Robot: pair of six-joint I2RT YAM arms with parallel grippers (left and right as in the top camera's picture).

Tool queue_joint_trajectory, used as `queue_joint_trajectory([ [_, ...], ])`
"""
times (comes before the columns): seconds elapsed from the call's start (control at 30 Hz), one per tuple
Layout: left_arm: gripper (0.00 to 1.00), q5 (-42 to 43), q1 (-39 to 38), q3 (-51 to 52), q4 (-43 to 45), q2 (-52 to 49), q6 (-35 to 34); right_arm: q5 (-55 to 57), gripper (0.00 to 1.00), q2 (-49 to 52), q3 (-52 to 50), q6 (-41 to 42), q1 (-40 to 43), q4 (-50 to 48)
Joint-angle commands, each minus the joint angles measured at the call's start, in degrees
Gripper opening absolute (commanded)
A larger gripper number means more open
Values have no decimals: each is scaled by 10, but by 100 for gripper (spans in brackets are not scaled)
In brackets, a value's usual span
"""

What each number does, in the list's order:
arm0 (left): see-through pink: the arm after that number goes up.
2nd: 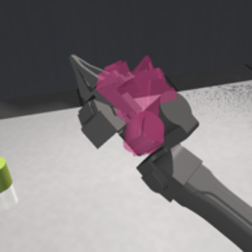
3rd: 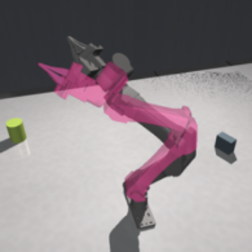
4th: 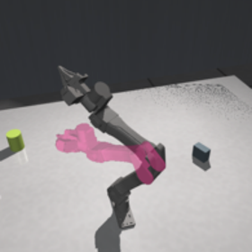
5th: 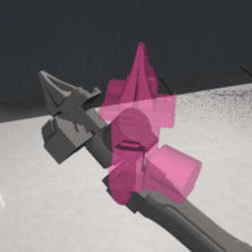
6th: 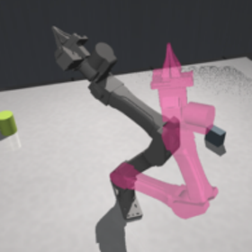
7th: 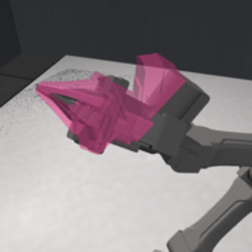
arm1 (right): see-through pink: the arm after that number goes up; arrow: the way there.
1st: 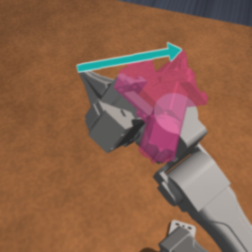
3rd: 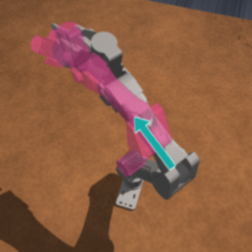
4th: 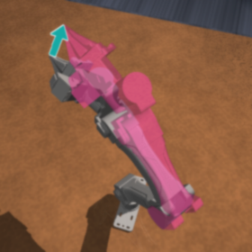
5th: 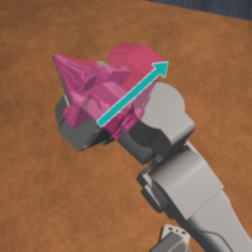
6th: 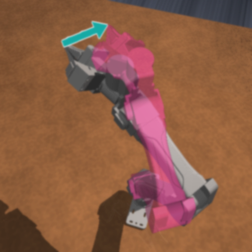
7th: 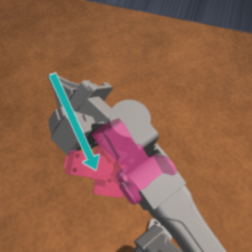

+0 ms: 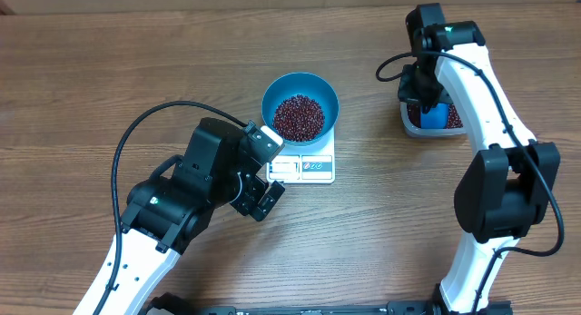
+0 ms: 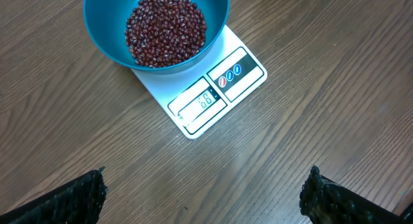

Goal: Scoop item into bowl and weigh 150g on scale
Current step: 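Push the scoop through the beans with the right gripper to refill it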

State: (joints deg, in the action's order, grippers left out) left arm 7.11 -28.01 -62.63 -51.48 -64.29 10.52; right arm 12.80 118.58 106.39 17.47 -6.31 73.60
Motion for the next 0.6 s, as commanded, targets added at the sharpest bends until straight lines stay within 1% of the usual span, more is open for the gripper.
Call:
queue_joint_trajectory([
  [0.0,100,8,3,-9,1,-2,7,-66,4,7,-1,-15,7,-16],
  [0.3,100,8,3,-9,1,-2,6,-115,4,7,-1,-32,39,-24],
  [0.43,99,8,3,-9,1,-2,7,-151,4,7,-1,-57,59,-24],
  [0.57,100,9,3,-9,1,-2,6,-156,4,7,-1,-58,75,-24],
])
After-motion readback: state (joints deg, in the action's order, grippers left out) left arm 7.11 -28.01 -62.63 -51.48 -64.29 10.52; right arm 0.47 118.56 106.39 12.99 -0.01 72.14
